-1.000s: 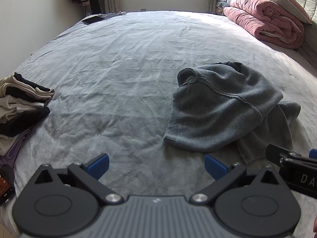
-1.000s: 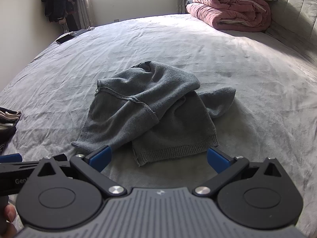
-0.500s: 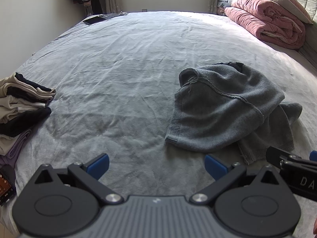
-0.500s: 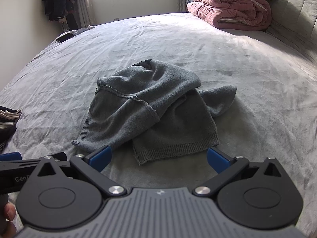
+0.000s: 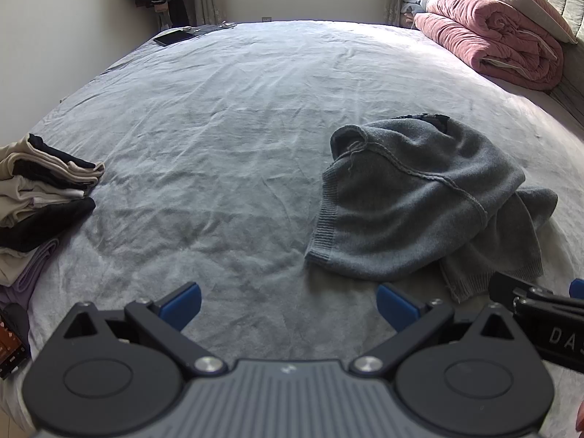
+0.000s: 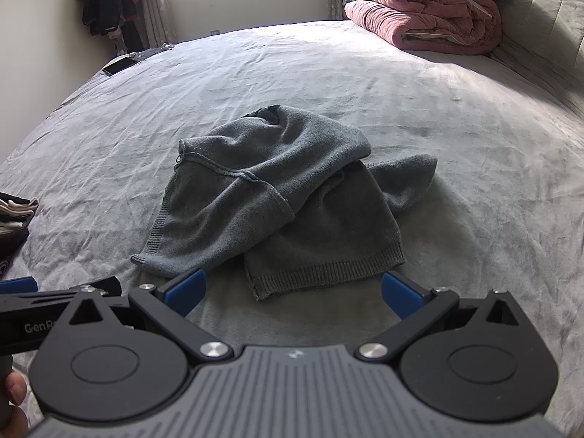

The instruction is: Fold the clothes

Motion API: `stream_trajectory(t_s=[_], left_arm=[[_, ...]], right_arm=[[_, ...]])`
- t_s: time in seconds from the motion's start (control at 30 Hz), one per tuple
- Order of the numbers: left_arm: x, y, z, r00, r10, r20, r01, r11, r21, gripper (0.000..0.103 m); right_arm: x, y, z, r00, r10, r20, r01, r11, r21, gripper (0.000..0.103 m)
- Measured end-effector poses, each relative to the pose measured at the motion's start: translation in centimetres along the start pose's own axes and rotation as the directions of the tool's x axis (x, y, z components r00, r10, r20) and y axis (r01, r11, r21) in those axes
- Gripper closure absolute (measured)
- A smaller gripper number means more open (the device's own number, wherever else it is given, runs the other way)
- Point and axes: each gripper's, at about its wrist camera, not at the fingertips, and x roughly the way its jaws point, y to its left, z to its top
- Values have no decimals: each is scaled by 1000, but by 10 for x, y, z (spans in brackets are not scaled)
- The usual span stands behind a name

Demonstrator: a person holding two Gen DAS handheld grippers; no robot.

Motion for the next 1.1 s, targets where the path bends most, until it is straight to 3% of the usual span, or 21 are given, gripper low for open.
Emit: stream_trajectory(t_s=[1.1], left_arm=[[4,-3,-1,1000,10,-9,-10,1000,4,1]], right_arm=[[-2,0,0,1000,2,0,-2,1000,-7,0]])
